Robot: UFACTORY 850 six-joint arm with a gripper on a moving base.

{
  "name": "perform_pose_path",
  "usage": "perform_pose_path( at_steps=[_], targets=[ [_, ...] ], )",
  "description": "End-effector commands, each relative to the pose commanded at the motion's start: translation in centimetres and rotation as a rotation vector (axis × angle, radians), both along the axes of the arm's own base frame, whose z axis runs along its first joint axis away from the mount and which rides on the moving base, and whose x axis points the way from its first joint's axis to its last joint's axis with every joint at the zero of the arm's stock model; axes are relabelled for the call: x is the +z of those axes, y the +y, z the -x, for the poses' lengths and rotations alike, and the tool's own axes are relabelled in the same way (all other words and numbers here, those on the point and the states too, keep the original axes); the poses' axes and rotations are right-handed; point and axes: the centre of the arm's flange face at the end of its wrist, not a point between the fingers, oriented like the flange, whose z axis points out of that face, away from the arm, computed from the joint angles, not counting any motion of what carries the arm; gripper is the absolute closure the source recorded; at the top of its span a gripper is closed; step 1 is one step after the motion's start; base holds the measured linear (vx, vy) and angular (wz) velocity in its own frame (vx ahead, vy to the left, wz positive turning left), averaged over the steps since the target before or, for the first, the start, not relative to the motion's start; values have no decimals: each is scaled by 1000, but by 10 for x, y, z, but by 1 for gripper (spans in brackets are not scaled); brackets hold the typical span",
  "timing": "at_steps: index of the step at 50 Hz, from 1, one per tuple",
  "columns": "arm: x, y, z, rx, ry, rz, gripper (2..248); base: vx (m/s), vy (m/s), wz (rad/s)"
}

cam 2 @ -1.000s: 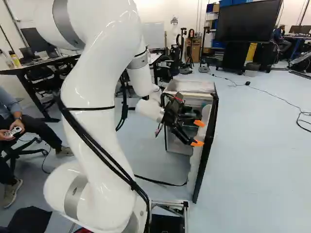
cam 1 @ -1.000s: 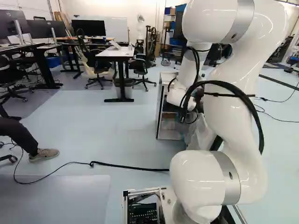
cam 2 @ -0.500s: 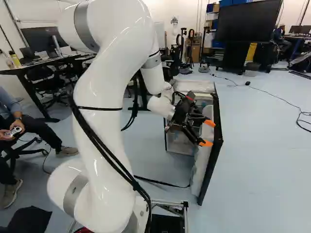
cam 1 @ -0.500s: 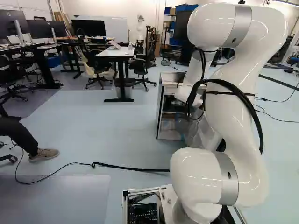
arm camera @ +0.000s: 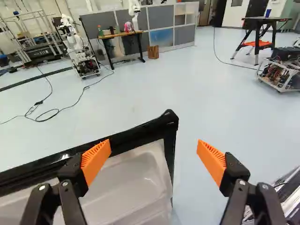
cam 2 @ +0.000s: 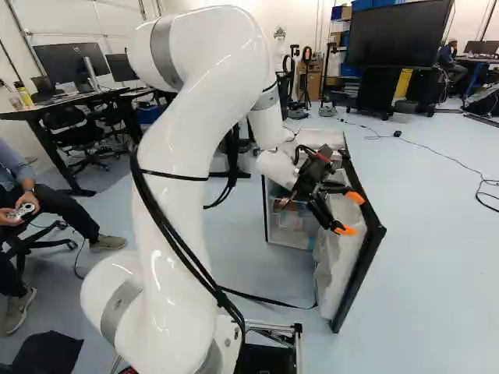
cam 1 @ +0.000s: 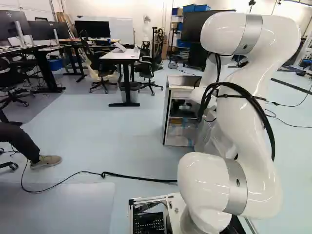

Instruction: Open the fridge door

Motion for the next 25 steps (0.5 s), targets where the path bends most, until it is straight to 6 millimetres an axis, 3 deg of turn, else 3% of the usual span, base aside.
perform_pose_path(
  at_steps=[25],
  targets=[
    [1, -60, -13, -91, -54, 25, 3, 0, 0, 0]
  ],
)
